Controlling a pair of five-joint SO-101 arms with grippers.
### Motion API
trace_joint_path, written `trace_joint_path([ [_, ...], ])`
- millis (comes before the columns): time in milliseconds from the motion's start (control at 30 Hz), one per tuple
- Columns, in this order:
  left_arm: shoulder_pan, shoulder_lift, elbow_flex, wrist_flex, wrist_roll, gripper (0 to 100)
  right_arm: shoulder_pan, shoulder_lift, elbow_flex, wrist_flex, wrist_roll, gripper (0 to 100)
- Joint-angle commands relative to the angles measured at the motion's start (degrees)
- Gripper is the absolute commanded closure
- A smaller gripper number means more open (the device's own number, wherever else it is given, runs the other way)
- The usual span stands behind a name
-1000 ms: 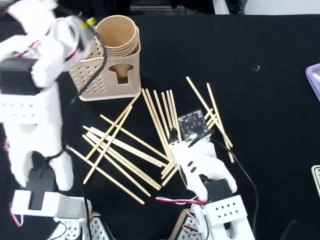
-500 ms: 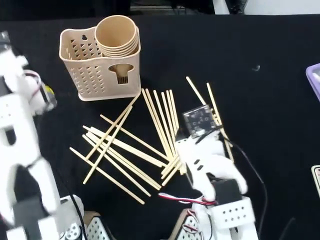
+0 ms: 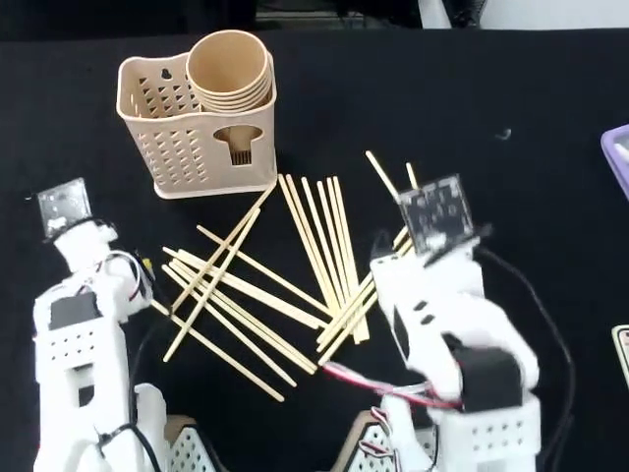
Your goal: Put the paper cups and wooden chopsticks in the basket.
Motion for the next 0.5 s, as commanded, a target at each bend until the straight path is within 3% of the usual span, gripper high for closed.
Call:
trace_joint_path([
  [0,-0.57,-2.11,2.33,-3.87,1.32,81,0.44,11.47,-4.35,-0.79,-3.69,85.7],
  [167,-0.57,-2.73,6.02,-8.44,1.32,81,0.62,28.97,-3.30,-3.08,-7.30,85.7],
  [467,-0.13,-2.73,6.29,-8.44,1.32,81,0.70,53.85,-7.25,-7.30,-15.65,85.7],
])
